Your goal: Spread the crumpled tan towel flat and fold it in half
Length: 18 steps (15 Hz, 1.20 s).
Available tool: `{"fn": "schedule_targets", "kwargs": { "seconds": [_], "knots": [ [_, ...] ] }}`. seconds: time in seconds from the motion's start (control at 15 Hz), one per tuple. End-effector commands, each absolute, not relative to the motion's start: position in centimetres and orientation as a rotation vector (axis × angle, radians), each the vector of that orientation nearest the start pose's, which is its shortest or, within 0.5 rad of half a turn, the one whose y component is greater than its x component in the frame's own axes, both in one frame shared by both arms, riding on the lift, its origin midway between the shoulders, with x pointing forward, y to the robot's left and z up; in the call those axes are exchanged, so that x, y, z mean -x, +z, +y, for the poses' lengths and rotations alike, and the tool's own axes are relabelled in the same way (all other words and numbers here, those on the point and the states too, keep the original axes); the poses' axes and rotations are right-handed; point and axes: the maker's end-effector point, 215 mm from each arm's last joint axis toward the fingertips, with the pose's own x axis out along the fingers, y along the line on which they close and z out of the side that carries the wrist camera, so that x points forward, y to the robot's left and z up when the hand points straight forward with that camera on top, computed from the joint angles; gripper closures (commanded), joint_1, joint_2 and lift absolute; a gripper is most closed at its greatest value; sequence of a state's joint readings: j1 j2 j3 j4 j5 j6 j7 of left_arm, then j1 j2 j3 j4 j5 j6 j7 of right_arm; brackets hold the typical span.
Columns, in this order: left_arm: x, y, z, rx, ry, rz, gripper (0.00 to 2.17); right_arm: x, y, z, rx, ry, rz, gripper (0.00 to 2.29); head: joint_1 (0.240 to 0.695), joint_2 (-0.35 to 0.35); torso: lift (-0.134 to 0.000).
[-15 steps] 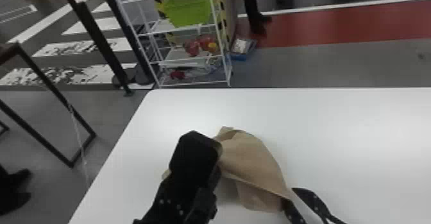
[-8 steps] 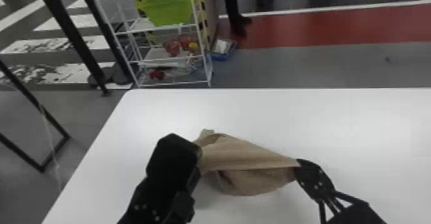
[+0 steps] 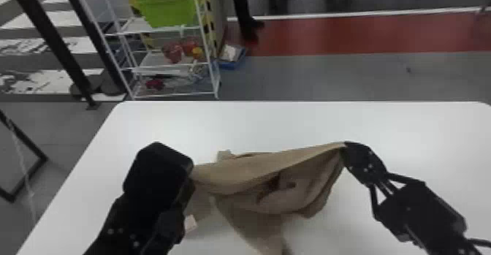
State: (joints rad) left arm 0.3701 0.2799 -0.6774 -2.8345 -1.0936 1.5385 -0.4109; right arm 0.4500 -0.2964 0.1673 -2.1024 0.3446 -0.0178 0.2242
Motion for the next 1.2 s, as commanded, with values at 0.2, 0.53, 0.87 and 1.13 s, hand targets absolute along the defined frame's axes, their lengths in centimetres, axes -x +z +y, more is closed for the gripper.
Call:
{"fn": "schedule_targets", "kwargs": {
  "seconds": [0.2, 0.53, 0.87, 1.13],
  "knots": [
    [-35.2, -27.7, 18.8, -0.548, -0.117, 0.532, 0.96, -43.2, -31.0, -10.6, 0.633, 0.568, -0.098, 1.45, 0.695, 0.115, -0.123],
    [-34.5, -28.2, 22.7, -0.534, -0.129, 0.599, 0.96, -40.7, -34.2, -8.9, 0.698, 0.735, -0.045, 1.45, 0.695, 0.145, -0.123],
    [-34.7, -27.9, 22.8, -0.52, -0.139, 0.597, 0.96, -38.4, -39.9, -6.8, 0.654, 0.858, 0.128, 0.54, 0.695, 0.237, -0.123],
    [-36.2, -25.6, 22.0, -0.511, -0.133, 0.532, 0.96, -37.7, -42.9, -6.7, 0.618, 0.842, 0.188, 0.42, 0.695, 0.245, -0.123]
  ]
}}
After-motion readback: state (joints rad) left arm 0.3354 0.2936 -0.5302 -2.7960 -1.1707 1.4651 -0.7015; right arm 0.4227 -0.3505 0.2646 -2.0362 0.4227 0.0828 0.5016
